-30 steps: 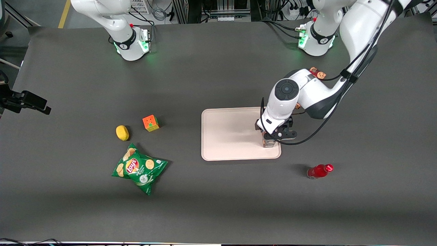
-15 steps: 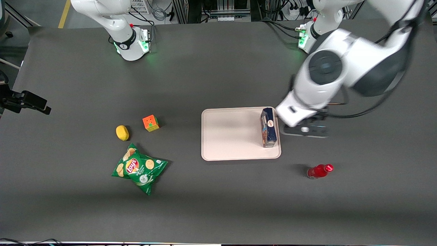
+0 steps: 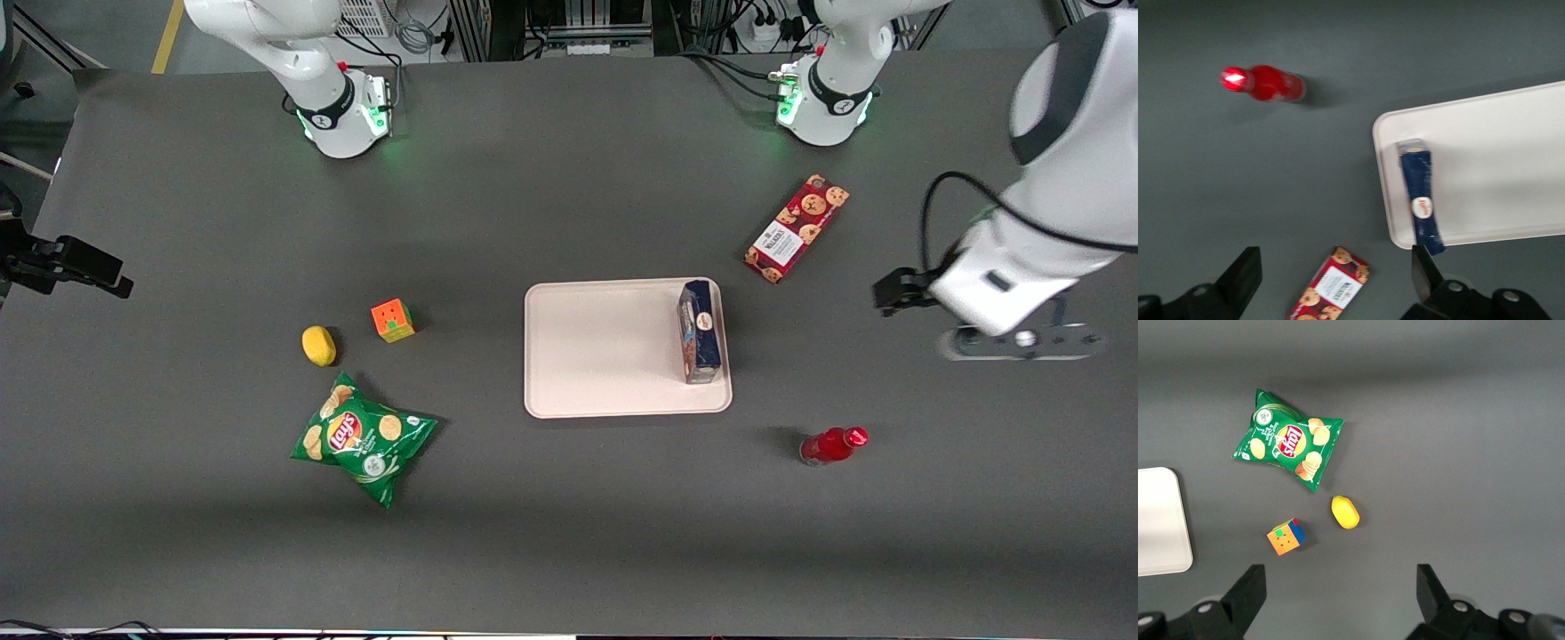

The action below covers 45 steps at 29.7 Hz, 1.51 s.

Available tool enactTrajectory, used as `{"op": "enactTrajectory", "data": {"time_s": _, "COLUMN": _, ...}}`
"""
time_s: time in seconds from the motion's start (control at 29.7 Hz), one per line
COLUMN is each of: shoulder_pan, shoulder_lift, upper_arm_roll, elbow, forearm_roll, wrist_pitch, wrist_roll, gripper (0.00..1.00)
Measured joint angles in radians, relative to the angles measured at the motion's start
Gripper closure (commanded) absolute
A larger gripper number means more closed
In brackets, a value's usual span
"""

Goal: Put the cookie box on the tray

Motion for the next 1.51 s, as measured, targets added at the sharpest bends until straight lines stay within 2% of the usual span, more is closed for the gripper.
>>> {"op": "enactTrajectory", "data": {"time_s": 0.3, "shoulder_pan": -0.012, "shoulder_lift": -0.051, "upper_arm_roll": 0.07, "elbow": -0.065, "forearm_roll": -0.028, "wrist_pitch": 0.021, "wrist_roll": 0.043, "gripper": 0.0}}
{"op": "enactTrajectory", "data": {"time_s": 0.37, "shoulder_pan": -0.048, "shoulder_lift": -0.057, "upper_arm_roll": 0.101, "elbow": -0.072, "forearm_roll": -0.031, "wrist_pitch": 0.024, "wrist_roll": 0.044, "gripper": 0.0}}
{"op": "enactTrajectory", "data": {"time_s": 0.54, "shoulder_pan": -0.223, "shoulder_lift": -0.065, "upper_arm_roll": 0.266, "elbow": -0.079, "forearm_roll": -0.033, "wrist_pitch": 0.028, "wrist_roll": 0.044, "gripper": 0.0}}
{"op": "enactTrajectory", "data": {"time_s": 0.67, "shoulder_pan": -0.27, "shoulder_lift": -0.066, "upper_arm_roll": 0.312, "elbow": -0.08, "forearm_roll": -0.033, "wrist_pitch": 0.031, "wrist_roll": 0.044, "gripper": 0.0}}
{"op": "enactTrajectory", "data": {"time_s": 1.11, "shoulder_pan": -0.281, "shoulder_lift": -0.066, "upper_arm_roll": 0.313, "elbow": -0.086, "forearm_roll": -0.035, "wrist_pitch": 0.037, "wrist_roll": 0.044, "gripper": 0.0}}
{"op": "enactTrajectory", "data": {"time_s": 1.38, "shoulder_pan": -0.17, "shoulder_lift": -0.066, "upper_arm_roll": 0.195, "elbow": -0.086, "forearm_roll": -0.04, "wrist_pitch": 0.037, "wrist_roll": 0.044, "gripper": 0.0}}
{"op": "enactTrajectory", "data": {"time_s": 1.51, "shoulder_pan": -0.154, "shoulder_lift": -0.066, "upper_arm_roll": 0.18, "elbow": -0.086, "forearm_roll": -0.076, "wrist_pitch": 0.037, "wrist_roll": 0.044, "gripper": 0.0}}
